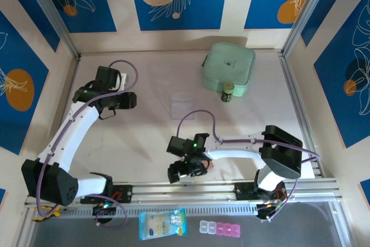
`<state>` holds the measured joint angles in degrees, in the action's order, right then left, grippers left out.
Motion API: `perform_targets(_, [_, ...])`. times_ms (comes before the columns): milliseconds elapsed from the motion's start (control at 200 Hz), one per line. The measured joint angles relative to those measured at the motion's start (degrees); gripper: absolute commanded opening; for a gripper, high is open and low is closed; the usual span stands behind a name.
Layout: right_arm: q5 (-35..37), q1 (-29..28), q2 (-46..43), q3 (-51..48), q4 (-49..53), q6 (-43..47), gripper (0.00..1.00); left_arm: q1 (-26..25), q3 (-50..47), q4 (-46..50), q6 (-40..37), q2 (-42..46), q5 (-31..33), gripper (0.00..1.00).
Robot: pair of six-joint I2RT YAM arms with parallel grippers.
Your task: Take the credit cards out of the card holder
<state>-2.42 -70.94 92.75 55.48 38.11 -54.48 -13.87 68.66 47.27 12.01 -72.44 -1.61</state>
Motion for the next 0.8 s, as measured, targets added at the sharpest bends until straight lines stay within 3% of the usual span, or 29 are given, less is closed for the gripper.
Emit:
perform_targets(305, [3.52,3.34,-0.17,-1.60,3.82,-1.11,1.00,1.11,-5.84,-3.78,1.60,3.80,0.11,0.52])
perform_targets(650, [5.14,17.03,-5.18,-7.30,2.40,0.61,0.99,1.49,-7.67,-4.98,3.15,4.90,0.17,0.52])
perform_targets(800, [4.26,20.20,-4.66,-6.84,-0.46,2.89,0.99,1.77,-7.67,-5.07,3.15,4.90,0.17,0.53])
